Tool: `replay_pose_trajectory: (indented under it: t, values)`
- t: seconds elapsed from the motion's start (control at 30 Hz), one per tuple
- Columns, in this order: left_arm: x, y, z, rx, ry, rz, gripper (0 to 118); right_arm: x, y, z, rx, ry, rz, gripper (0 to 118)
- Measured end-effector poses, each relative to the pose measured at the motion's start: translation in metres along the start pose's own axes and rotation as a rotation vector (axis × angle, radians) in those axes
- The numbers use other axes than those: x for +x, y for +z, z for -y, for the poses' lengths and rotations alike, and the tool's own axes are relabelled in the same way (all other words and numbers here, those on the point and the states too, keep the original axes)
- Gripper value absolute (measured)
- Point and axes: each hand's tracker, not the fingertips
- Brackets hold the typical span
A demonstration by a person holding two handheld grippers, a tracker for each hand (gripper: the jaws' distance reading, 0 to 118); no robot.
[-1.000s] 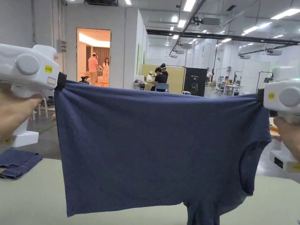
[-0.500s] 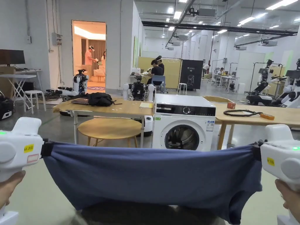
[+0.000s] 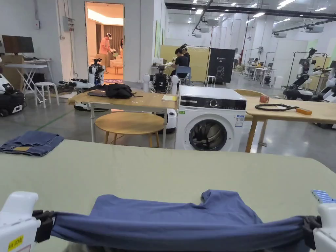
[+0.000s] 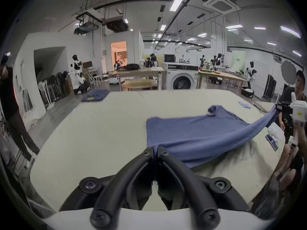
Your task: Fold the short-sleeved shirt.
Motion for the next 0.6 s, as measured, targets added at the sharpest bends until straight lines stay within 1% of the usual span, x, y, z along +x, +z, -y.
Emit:
replay_pose_trajectory:
  t: [0.07, 0.1, 0.23, 0.4, 0.6]
  values:
    - [0.002, 0.000, 0.023, -0.032, 0.028, 0.002, 0, -0.004, 0.006, 0.025, -0.029, 0.007, 0.006, 2]
    - [0.004, 0.002, 0.036, -0.040, 0.041, 0.003, 0, 0.001, 0.001, 0.039, -0.047, -0.003, 0.007, 3]
    - [0.011, -0.001, 0.073, -0.081, 0.049, -0.013, 0, -0.001, 0.006, 0.078, -0.111, -0.043, -0.002, 3]
    - [0.008, -0.014, 0.108, -0.149, 0.080, -0.021, 0, -0.008, 0.007, 0.106, -0.195, -0.044, -0.009, 2]
    - [0.004, -0.033, 0.128, -0.252, 0.089, -0.009, 0, -0.014, -0.014, 0.134, -0.330, -0.013, -0.017, 3]
